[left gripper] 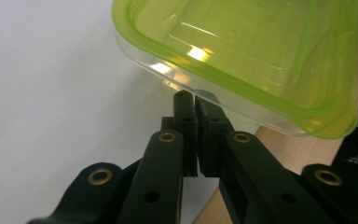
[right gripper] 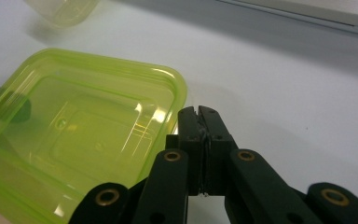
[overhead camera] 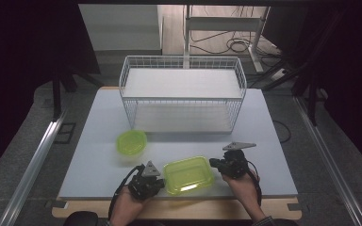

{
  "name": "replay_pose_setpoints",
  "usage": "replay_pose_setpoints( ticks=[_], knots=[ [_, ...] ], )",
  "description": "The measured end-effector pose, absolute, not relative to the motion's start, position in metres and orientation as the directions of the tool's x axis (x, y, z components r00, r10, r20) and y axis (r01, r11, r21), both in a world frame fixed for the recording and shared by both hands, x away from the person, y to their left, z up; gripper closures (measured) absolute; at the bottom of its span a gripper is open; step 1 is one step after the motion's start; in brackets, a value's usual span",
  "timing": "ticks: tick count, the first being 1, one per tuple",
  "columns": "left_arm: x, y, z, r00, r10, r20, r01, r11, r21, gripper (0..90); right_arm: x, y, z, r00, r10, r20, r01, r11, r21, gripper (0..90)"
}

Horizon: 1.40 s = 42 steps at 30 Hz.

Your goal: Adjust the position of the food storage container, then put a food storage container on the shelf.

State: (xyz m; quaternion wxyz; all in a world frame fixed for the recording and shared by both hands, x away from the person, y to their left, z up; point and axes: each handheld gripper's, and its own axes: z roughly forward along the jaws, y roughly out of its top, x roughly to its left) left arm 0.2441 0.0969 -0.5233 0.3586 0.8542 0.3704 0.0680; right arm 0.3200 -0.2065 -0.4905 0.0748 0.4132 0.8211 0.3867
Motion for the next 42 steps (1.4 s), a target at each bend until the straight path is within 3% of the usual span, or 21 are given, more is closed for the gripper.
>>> replay_pose_setpoints(
  ticks=[5, 11, 14, 15, 17, 20, 21, 27, 34, 42],
  knots=[
    [0.241, 0.098, -0.525, 0.724, 0.666, -0.179, 0.588, -0.462, 0.664, 86.7, 0.323, -0.209, -0.494, -0.658, 0.726, 0.202, 0.613, 0.36, 0.704, 85.5],
    [0.241, 0.112, -0.524, 0.698, 0.704, -0.132, 0.593, -0.464, 0.658, 83.3, 0.316, -0.218, -0.493, -0.66, 0.726, 0.192, 0.599, 0.355, 0.718, 84.0],
    [0.241, 0.121, -0.523, 0.688, 0.72, -0.089, 0.576, -0.468, 0.67, 71.5, 0.309, -0.226, -0.491, -0.668, 0.723, 0.178, 0.587, 0.364, 0.724, 78.0],
    [0.241, 0.125, -0.522, 0.684, 0.726, -0.077, 0.569, -0.464, 0.678, 71.5, 0.309, -0.226, -0.491, -0.668, 0.723, 0.178, 0.587, 0.364, 0.724, 78.0],
    [0.241, 0.133, -0.522, 0.672, 0.738, -0.056, 0.563, -0.46, 0.687, 55.1, 0.304, -0.233, -0.491, -0.665, 0.727, 0.174, 0.59, 0.368, 0.719, 66.2],
    [0.241, 0.139, -0.524, 0.661, 0.749, -0.051, 0.566, -0.453, 0.689, 42.5, 0.303, -0.236, -0.49, -0.655, 0.739, 0.159, 0.587, 0.364, 0.723, 60.4],
    [0.241, 0.143, -0.526, 0.654, 0.755, -0.049, 0.565, -0.444, 0.695, 37.6, 0.303, -0.238, -0.488, -0.655, 0.74, 0.153, 0.582, 0.364, 0.727, 53.4],
    [0.241, 0.148, -0.528, 0.642, 0.765, -0.058, 0.569, -0.424, 0.704, 19.5, 0.304, -0.241, -0.488, -0.655, 0.74, 0.153, 0.579, 0.362, 0.73, 38.2],
    [0.241, 0.143, -0.53, 0.646, 0.763, -0.039, 0.566, -0.443, 0.696, 11.5, 0.307, -0.241, -0.491, -0.659, 0.724, 0.203, 0.598, 0.341, 0.725, 28.3],
    [0.24, 0.139, -0.533, 0.648, 0.761, -0.001, 0.542, -0.461, 0.702, 8.4, 0.307, -0.238, -0.488, -0.653, 0.72, 0.235, 0.615, 0.323, 0.719, 29.7]
  ],
)
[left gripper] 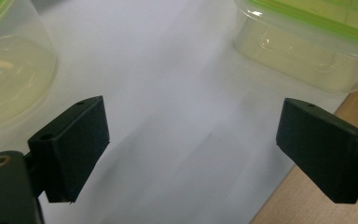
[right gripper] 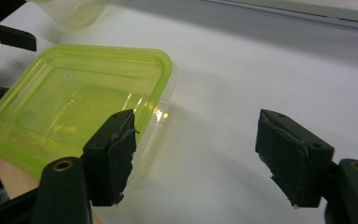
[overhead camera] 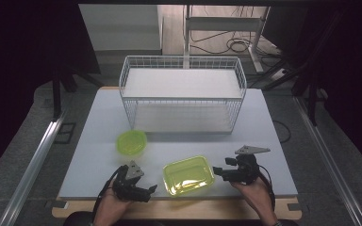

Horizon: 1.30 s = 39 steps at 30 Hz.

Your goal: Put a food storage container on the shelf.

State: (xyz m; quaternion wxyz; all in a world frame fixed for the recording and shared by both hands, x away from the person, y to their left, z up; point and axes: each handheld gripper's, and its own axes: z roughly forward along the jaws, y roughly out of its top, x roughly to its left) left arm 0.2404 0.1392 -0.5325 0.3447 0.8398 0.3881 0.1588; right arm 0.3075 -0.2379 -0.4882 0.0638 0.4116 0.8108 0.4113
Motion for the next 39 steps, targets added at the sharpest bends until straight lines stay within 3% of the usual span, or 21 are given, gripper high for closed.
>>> replay_pose_setpoints(
  ticks=[15, 27, 32, 35, 39],
  knots=[
    [0.24, 0.137, -0.534, 0.65, 0.758, 0.052, 0.517, -0.491, 0.701, 7.5, 0.321, -0.224, -0.492, -0.643, 0.635, 0.428, 0.709, 0.282, 0.646, 46.5],
    [0.239, 0.136, -0.534, 0.65, 0.758, 0.055, 0.512, -0.49, 0.706, 7.6, 0.336, -0.221, -0.505, -0.578, 0.59, 0.564, 0.796, 0.255, 0.549, 61.4],
    [0.239, 0.136, -0.533, 0.65, 0.757, 0.064, 0.506, -0.494, 0.707, 7.6, 0.338, -0.219, -0.508, -0.557, 0.588, 0.587, 0.816, 0.254, 0.52, 70.7],
    [0.239, 0.136, -0.533, 0.652, 0.755, 0.071, 0.502, -0.5, 0.706, 7.6, 0.34, -0.223, -0.511, -0.508, 0.546, 0.666, 0.854, 0.22, 0.471, 77.4],
    [0.239, 0.136, -0.533, 0.653, 0.754, 0.077, 0.499, -0.504, 0.705, 7.6, 0.34, -0.222, -0.509, -0.511, 0.529, 0.678, 0.854, 0.223, 0.469, 79.5]
  ],
)
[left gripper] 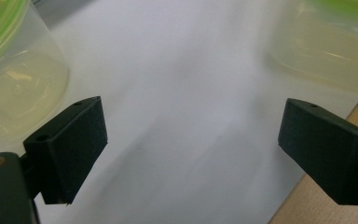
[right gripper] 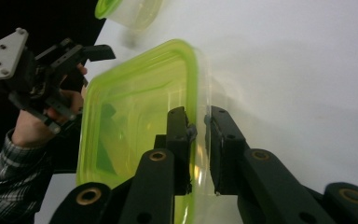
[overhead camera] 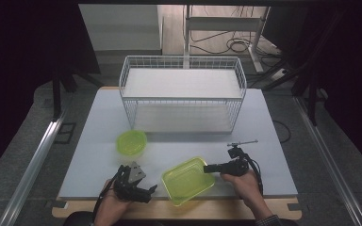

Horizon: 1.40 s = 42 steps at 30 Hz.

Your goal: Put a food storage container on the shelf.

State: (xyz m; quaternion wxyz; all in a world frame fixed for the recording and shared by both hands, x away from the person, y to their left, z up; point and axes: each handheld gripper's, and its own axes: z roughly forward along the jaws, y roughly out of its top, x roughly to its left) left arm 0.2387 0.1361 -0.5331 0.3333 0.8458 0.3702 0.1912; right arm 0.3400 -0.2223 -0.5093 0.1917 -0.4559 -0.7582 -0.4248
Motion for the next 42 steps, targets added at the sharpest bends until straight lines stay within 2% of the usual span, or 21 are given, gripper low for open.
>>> replay_pose_setpoints(
  ticks=[27, 42],
  knots=[
    [0.239, 0.137, -0.532, 0.648, 0.758, 0.075, 0.496, -0.495, 0.714, 5.8, 0.344, -0.25, -0.481, -0.489, 0.498, 0.716, 0.841, 0.052, 0.538, 79.8],
    [0.239, 0.137, -0.532, 0.655, 0.753, 0.06, 0.496, -0.489, 0.718, 5.3, 0.359, -0.249, -0.452, -0.503, 0.503, 0.703, 0.819, 0.017, 0.574, 79.7]
  ],
)
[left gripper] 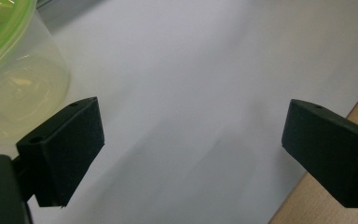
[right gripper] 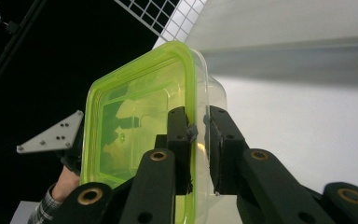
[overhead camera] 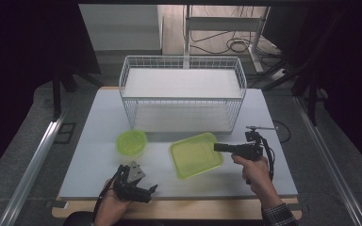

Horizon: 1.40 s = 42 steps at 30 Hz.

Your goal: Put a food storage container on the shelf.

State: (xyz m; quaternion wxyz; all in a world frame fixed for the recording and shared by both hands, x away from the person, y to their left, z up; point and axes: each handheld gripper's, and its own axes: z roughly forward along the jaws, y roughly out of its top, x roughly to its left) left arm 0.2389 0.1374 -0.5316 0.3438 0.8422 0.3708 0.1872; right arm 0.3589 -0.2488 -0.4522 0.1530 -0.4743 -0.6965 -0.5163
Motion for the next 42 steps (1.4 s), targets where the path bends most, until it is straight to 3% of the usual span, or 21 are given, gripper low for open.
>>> replay_pose_setpoints(
  ticks=[42],
  knots=[
    [0.24, 0.137, -0.533, 0.665, 0.746, 0.046, 0.502, -0.491, 0.712, 5.2, 0.42, -0.213, -0.346, -0.522, 0.526, 0.671, 0.759, -0.071, 0.647, 79.8]
  ],
)
